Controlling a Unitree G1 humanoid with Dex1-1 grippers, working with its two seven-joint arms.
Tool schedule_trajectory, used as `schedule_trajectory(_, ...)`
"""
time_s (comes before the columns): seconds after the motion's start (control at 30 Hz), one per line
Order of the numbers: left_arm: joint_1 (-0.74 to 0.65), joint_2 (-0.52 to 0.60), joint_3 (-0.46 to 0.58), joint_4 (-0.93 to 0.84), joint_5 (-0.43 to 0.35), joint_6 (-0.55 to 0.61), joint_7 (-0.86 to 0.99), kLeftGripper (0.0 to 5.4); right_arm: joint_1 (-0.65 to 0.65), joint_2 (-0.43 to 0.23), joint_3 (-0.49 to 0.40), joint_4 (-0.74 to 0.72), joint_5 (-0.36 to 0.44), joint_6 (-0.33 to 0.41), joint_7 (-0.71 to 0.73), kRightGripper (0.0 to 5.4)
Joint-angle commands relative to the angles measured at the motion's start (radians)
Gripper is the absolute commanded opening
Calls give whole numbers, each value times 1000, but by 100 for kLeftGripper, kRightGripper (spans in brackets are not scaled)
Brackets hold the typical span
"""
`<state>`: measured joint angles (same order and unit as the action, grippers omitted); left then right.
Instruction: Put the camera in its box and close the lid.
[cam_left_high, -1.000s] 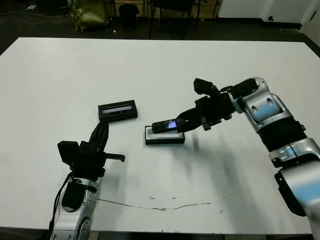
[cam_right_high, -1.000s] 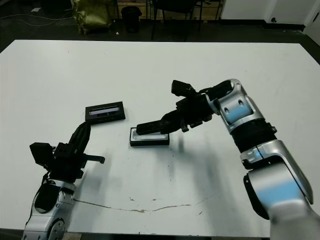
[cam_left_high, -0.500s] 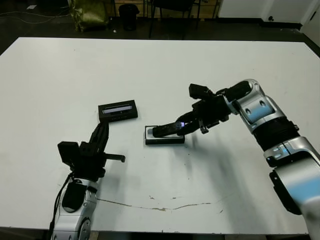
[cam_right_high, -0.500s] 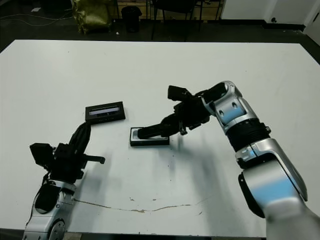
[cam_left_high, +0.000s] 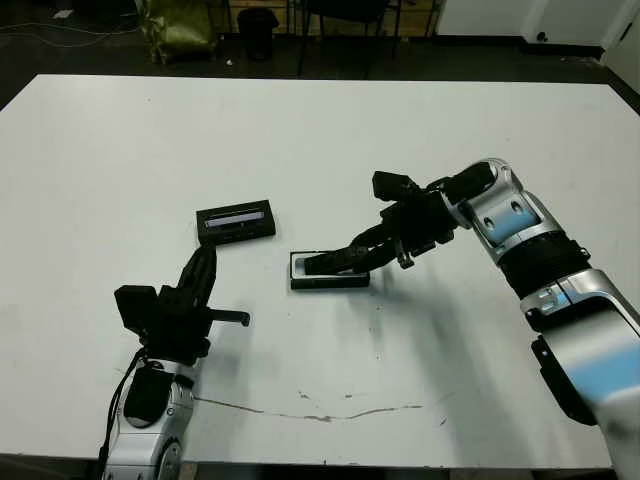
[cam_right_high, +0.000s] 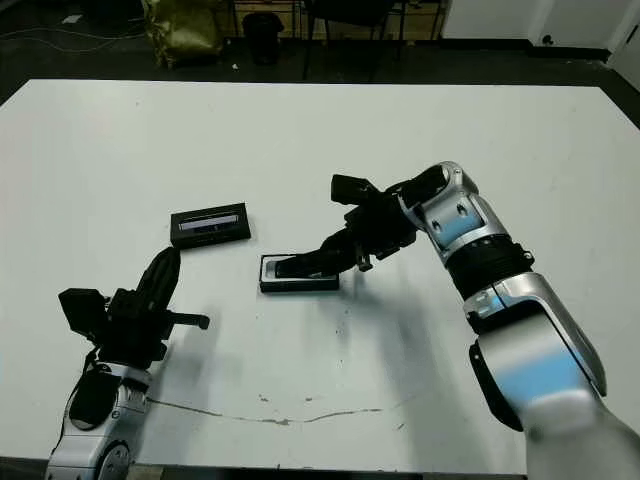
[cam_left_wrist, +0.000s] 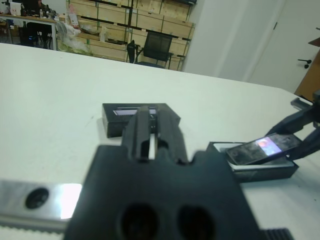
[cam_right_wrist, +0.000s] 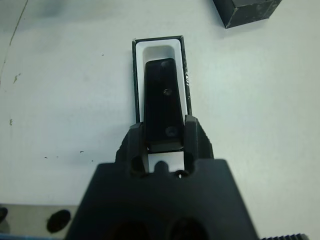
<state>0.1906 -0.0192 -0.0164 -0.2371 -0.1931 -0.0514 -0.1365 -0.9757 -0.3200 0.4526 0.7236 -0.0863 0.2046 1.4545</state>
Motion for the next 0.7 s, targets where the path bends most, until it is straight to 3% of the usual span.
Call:
schedule_trajectory(0.03,8,5,2,14,3,12,0,0,-7,15,2,14,-6,-10,0,35)
schedule_trajectory(0.7,12,1,0,15,5,10,7,0,3,58,-1,40,-12,-22,-15,35)
